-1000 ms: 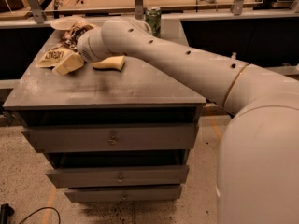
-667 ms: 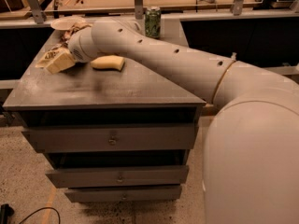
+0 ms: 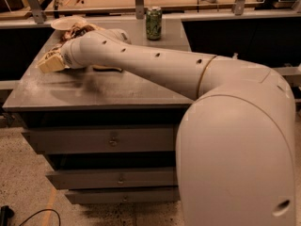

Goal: Pick brown chip bag

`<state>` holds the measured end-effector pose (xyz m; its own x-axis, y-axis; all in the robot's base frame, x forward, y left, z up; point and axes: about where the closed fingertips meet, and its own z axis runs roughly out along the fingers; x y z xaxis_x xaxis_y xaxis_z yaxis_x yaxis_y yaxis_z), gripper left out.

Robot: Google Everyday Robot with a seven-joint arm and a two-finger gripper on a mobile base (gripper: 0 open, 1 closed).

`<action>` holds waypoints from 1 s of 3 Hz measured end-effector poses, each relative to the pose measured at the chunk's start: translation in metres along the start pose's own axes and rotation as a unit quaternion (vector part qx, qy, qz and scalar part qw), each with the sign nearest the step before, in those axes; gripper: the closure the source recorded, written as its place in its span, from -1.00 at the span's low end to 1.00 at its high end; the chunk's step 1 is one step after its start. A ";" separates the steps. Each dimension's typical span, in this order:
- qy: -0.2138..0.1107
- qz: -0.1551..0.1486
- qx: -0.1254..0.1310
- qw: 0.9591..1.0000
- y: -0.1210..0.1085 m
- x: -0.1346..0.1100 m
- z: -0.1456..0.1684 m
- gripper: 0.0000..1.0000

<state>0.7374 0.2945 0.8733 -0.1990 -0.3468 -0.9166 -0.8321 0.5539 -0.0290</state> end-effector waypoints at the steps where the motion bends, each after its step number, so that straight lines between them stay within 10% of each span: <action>1: -0.009 0.042 0.006 0.999 -0.001 0.003 0.012 -0.19; 3: -0.023 0.056 0.031 0.998 -0.009 -0.002 0.015 0.91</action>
Offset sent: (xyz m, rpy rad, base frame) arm 0.0149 0.0144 -0.0150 0.0944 0.0965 -0.0991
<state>0.7532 0.3021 0.8696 -0.2644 -0.2462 -0.9324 -0.7716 0.6340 0.0514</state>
